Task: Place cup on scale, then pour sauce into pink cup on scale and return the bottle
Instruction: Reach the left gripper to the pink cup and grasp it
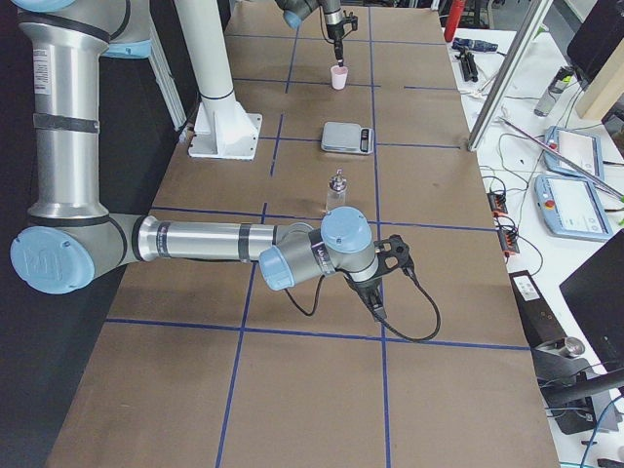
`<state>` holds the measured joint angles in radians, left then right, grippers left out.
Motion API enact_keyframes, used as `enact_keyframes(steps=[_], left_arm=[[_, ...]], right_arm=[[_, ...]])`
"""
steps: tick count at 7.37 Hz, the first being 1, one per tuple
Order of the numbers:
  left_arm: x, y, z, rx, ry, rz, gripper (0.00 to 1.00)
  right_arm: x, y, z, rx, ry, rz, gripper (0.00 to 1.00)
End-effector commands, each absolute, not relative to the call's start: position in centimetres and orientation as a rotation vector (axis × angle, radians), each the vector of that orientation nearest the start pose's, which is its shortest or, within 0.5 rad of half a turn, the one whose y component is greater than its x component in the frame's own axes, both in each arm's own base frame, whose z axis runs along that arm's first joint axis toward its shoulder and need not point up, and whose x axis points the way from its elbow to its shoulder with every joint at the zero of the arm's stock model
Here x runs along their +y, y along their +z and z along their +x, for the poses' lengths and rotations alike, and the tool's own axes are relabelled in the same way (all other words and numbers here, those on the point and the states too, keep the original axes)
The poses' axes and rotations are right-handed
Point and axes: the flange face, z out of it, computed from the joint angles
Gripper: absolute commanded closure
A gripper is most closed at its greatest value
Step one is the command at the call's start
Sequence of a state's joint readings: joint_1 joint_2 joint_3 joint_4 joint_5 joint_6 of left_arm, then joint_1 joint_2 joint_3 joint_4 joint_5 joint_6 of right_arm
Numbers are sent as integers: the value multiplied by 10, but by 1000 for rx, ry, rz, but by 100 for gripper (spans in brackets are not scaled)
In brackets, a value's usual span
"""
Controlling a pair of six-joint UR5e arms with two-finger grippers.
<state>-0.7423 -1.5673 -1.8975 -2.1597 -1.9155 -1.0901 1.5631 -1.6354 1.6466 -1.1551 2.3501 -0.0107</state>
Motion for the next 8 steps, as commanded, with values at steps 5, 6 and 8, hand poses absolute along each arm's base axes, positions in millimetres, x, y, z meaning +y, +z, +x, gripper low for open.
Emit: enact_keyframes(steps=[5, 6, 8], left_arm=[[-410, 444, 315, 899, -89, 241, 100], [-412, 431, 316, 885, -84, 231, 100], [-428, 326, 337, 872, -81, 211, 100]], right_arm=[[-485, 606, 60, -767, -183, 406, 0], [-485, 606, 60, -767, -183, 404, 0], [-485, 606, 59, -768, -184, 406, 0]])
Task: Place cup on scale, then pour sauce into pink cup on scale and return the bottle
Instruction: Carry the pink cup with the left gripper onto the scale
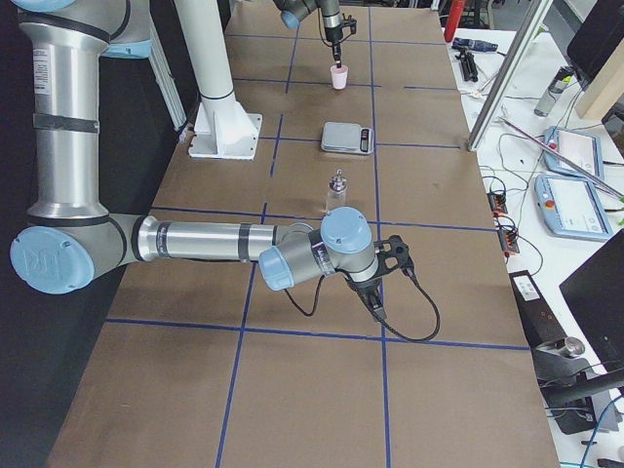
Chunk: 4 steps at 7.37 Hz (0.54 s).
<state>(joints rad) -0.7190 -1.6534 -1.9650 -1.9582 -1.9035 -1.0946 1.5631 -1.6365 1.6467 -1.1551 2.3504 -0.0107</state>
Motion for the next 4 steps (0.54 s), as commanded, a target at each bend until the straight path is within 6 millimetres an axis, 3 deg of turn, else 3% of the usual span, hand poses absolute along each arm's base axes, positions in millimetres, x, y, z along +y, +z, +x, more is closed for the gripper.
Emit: enact_keyframes(steps=[1, 2, 4], left_arm=[[-441, 261, 361, 864, -76, 174, 100], [-447, 215, 375, 888, -66, 161, 100], [-467, 182, 419, 911, -116, 116, 100]], right_arm=[[-485, 606, 59, -768, -184, 406, 0], [-485, 606, 59, -768, -184, 406, 0], [-485, 605, 60, -767, -184, 407, 0]])
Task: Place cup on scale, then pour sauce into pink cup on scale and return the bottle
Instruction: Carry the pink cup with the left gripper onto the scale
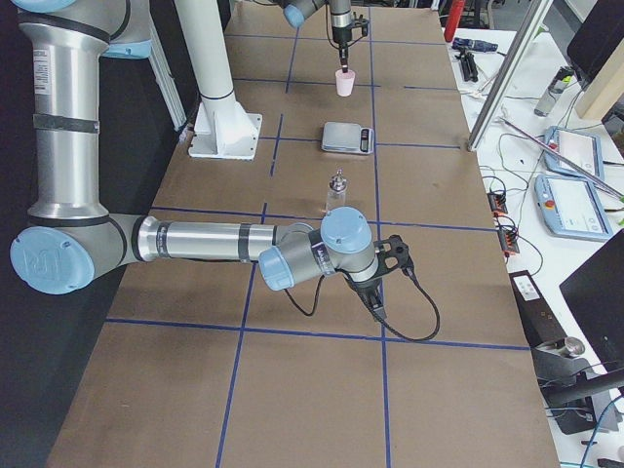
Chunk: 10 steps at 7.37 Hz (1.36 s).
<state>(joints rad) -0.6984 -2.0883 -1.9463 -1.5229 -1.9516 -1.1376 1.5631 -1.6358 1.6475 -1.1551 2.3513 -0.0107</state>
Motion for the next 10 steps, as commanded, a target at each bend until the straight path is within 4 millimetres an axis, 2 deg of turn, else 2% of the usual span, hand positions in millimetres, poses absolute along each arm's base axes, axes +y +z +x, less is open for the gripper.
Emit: enact_keyframes(steps=[1, 2, 3, 5, 8, 10], left_arm=[[-475, 162, 448, 915, -128, 96, 100], [-485, 149, 477, 915, -140, 77, 100], [-486, 148, 499, 913, -126, 72, 100], [-477, 148, 521, 925, -96, 67, 100], [-467, 145, 531, 923, -81, 73, 100], [-467, 148, 531, 921, -80, 72, 88]], right_arm=[[-485, 604, 60, -767, -185, 409, 0], [-485, 605, 60, -767, -184, 407, 0], [-485, 604, 60, -767, -183, 408, 0], [-485, 605, 60, -767, -183, 407, 0], [-485, 605, 60, -767, -182, 407, 0], [-485, 606, 59, -769, -182, 405, 0]])
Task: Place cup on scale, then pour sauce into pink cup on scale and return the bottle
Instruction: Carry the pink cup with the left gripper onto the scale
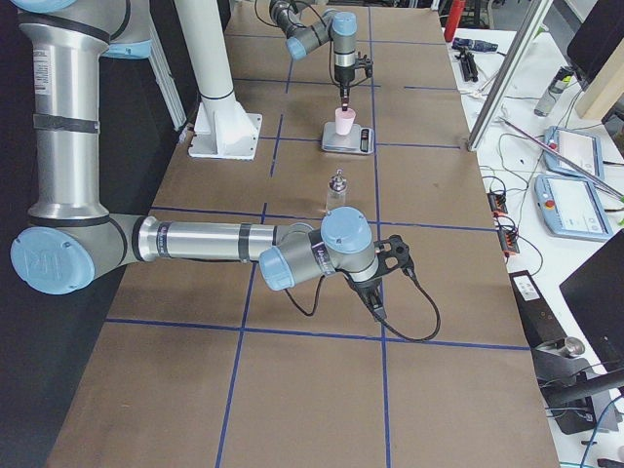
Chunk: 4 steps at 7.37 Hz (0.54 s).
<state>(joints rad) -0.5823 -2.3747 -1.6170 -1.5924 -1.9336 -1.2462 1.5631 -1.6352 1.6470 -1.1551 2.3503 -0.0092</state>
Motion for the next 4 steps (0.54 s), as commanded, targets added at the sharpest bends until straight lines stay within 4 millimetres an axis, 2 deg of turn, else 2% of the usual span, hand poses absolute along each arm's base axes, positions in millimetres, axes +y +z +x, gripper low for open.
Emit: enact_keyframes(steps=[1, 2, 4], left_arm=[[-467, 149, 533, 917, -81, 70, 81], [-470, 150, 533, 910, -90, 83, 65], [-469, 152, 534, 909, -87, 85, 45]], right_arm=[[-485, 606, 59, -769, -182, 405, 0], [-485, 606, 60, -767, -182, 405, 0], [-485, 605, 59, -768, -183, 407, 0]])
